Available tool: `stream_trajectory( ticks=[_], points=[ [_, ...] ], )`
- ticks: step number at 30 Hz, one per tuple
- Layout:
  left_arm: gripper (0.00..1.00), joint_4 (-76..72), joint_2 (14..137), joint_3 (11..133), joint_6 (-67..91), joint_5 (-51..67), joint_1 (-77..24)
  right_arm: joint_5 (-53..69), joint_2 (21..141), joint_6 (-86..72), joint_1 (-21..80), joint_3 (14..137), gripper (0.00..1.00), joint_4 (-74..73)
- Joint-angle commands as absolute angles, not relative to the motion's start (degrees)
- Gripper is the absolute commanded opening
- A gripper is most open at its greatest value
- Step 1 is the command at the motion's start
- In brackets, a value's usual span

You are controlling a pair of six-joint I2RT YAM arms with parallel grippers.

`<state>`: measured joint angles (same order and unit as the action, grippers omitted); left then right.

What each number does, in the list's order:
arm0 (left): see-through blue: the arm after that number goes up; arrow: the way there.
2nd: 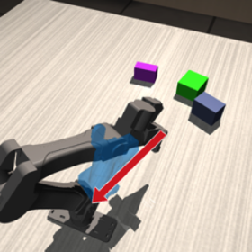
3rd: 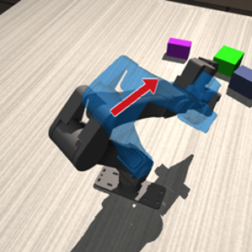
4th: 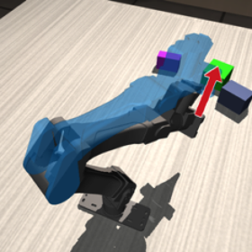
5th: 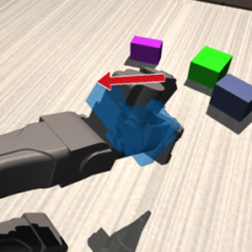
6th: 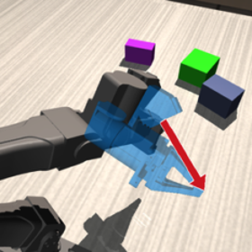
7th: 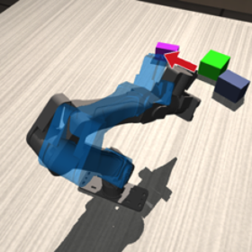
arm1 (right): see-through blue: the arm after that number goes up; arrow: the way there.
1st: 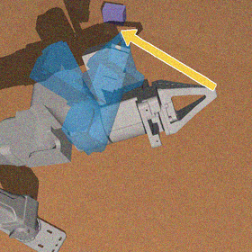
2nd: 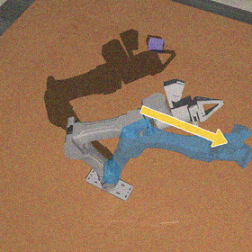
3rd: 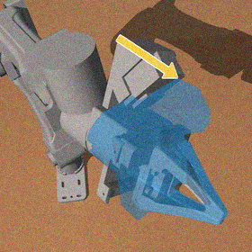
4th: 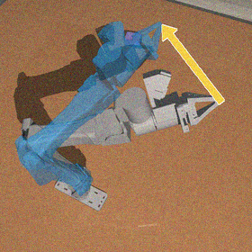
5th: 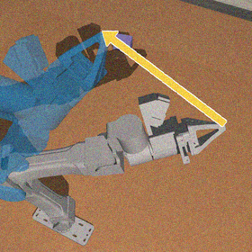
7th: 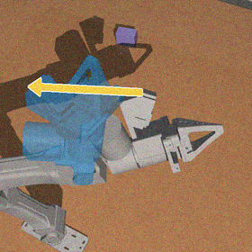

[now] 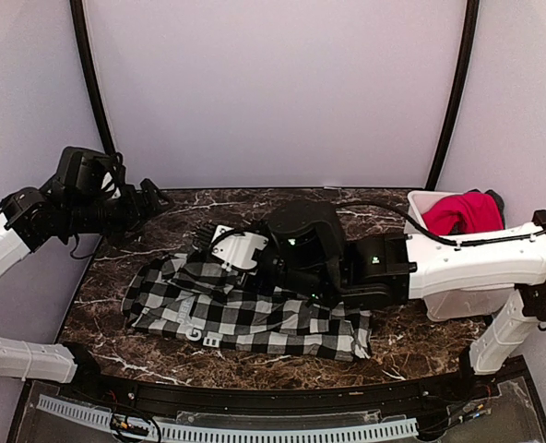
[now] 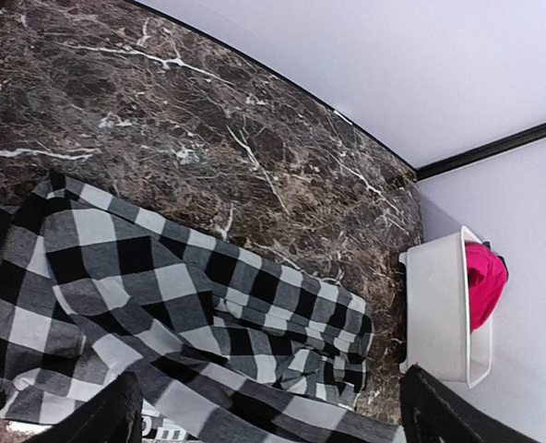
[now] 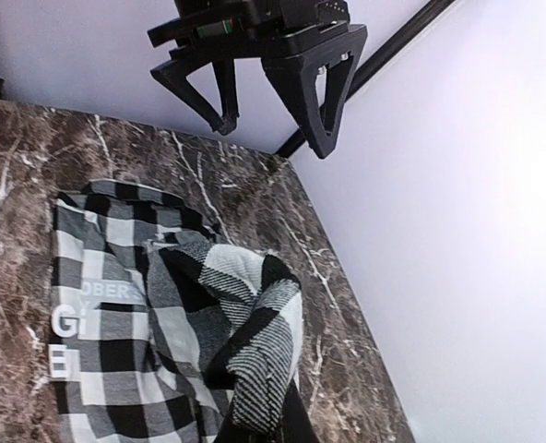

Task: Fold and stack the mixed laundry pile
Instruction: Adjust the rectangle-folded shirt at the center of the board.

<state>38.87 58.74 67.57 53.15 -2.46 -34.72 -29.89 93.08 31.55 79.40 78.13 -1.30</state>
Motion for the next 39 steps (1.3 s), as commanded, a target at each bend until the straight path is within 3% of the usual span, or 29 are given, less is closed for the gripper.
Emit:
stream_trajectory(
  ticks=[1, 10, 23, 29, 39],
  points=[
    [0.99, 40.52, 55.49, 63.79, 52.56, -3.45, -30.63, -20.78, 91.36, 22.35, 77.80, 83.15, 0.00, -6.84],
    [0.99, 36.83, 53.97, 57.24, 51.44, 2.27, -20.69, -13.29, 101.05, 18.22, 75.73, 101.25, 0.00, -15.56],
    [0.99, 35.93, 55.75, 57.39, 48.89, 11.13, -3.19, -3.96, 117.79, 9.83, 79.88, 124.12, 0.00, -27.26],
    [0.99, 34.02, 57.90, 57.28, 47.65, 14.78, -0.24, 1.47, 119.27, 2.95, 78.26, 123.29, 0.00, -29.10],
    [0.99, 31.98, 60.39, 57.61, 46.35, 16.96, -0.18, 18.41, 114.34, -14.82, 58.79, 107.46, 0.00, -20.90]
  ],
)
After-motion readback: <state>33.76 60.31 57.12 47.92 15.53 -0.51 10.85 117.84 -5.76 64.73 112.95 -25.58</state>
